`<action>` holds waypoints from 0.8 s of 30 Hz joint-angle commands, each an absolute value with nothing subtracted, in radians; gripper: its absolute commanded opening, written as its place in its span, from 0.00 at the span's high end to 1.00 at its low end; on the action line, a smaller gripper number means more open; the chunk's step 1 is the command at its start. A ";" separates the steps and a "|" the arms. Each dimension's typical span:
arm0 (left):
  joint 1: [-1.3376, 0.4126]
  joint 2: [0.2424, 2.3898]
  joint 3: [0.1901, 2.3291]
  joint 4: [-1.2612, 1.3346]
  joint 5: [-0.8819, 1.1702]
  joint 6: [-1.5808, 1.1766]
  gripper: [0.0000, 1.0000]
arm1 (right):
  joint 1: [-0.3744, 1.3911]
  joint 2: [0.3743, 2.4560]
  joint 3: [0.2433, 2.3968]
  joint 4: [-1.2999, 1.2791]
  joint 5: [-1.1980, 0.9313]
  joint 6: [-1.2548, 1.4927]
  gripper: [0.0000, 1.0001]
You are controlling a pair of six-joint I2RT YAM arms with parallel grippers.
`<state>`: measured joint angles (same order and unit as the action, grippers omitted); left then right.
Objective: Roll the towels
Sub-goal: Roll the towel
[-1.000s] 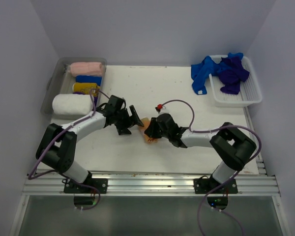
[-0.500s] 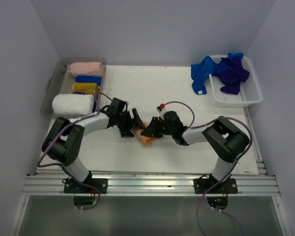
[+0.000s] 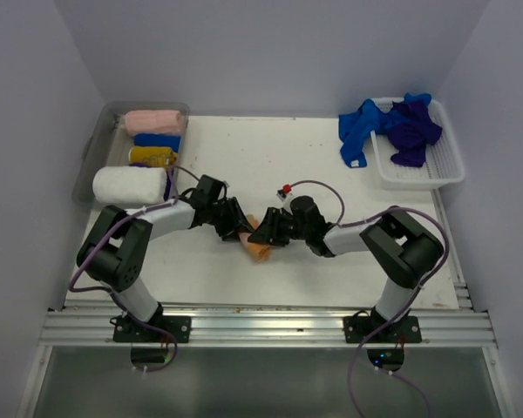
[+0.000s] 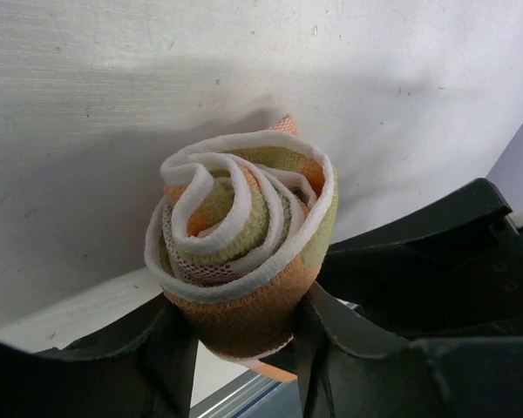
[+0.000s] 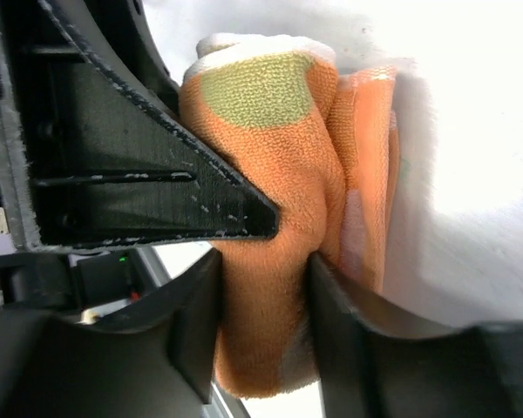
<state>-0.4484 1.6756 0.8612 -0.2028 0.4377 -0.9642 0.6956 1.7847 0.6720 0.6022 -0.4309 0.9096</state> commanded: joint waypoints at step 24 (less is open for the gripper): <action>-0.449 1.724 0.931 -0.351 0.390 -0.925 0.60 | 1.268 1.762 1.201 -0.362 0.762 0.201 0.39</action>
<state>-0.4500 1.7020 0.9134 -0.2970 0.4294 -0.9573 1.2266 1.6958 1.1519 -0.2928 0.5877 0.3099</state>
